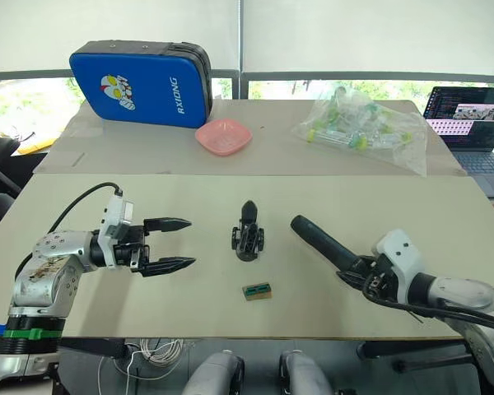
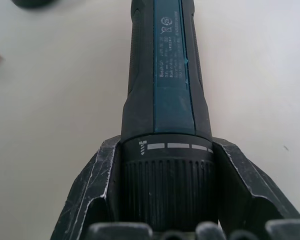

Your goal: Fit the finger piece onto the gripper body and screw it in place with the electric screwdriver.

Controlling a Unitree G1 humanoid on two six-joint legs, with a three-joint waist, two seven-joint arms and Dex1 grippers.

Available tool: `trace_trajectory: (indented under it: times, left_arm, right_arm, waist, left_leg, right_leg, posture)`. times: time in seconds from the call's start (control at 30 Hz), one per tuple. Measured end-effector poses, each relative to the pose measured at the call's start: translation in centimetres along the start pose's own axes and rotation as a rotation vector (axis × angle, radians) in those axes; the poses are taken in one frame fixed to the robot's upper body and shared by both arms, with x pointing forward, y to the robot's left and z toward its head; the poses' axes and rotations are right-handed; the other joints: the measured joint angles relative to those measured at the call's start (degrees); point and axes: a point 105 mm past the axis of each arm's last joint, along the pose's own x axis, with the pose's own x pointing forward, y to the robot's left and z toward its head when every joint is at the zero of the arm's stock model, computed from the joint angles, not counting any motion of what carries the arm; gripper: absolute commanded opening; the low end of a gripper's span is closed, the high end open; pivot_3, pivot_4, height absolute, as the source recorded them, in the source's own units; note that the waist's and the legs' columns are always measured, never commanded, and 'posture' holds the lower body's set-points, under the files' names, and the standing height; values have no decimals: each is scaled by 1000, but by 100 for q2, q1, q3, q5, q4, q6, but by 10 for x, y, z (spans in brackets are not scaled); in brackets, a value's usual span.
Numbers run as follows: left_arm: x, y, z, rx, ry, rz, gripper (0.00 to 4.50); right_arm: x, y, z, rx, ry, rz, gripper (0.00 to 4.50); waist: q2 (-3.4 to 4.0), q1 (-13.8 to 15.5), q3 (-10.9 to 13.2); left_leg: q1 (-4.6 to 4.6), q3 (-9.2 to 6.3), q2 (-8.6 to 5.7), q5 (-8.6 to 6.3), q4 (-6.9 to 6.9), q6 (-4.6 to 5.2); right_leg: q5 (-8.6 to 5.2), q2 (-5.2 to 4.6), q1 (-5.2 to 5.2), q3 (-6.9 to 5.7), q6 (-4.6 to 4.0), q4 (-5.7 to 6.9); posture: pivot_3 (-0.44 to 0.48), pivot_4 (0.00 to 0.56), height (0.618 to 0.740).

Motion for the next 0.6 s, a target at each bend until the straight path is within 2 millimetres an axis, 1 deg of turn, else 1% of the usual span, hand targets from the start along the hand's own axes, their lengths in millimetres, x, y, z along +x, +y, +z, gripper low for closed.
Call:
trace_trajectory:
  times: [0.13, 0.23, 0.33, 0.37, 0.5, 0.6]
  left_arm:
    - [4, -4, 1, 12, -1, -16, 4500]
    - [9, -8, 3, 32, 3, -44, 4500]
    - [12, -9, 4, 42, -7, -43, 4500]
    - [12, -8, 5, 42, -9, -40, 4500]
    - [13, -6, 5, 27, -18, -16, 4500]
    - [14, -6, 6, 10, -30, -15, 4500]
  right_arm:
    - [3, 1, -8, -31, 39, 29, 1952]
    - [3, 2, -10, -50, 45, 51, 1952]
    - [4, 1, -13, -36, 53, 66, 1952]
    - [4, 1, -14, -32, 53, 68, 2974]
    - [4, -1, -8, -21, 42, 88, 4439]
    - [-4, 1, -10, -10, 99, 128, 4477]
  waist:
    - [0, 2, 0]
    - [0, 5, 0]
    - [0, 2, 0]
    - [-1, 4, 0]
    - [-1, 3, 0]
    - [-1, 14, 0]
  left_leg:
    - [-1, -2, 7, 3, 0, -6]
    - [0, -3, 8, 3, 0, -6]
    - [2, -3, 8, 3, 0, -5]
    - [2, -3, 8, 3, 0, -5]
    - [2, -4, 8, 3, 0, -6]
    - [-1, -4, 8, 3, 0, -5]
  right_leg:
    - [-3, 6, -2, -1, -6, 9]
    - [-5, 7, 0, -2, -8, 9]
    - [-4, 6, 5, -1, -8, 8]
    - [-5, 6, 5, -1, -8, 8]
    - [-4, 7, 5, -3, -8, 9]
    - [-4, 6, 2, -3, -8, 8]
  posture:
    - [0, 150, 740]
    - [0, 150, 740]
    - [0, 150, 740]
    - [0, 150, 740]
    - [0, 150, 740]
    - [0, 150, 740]
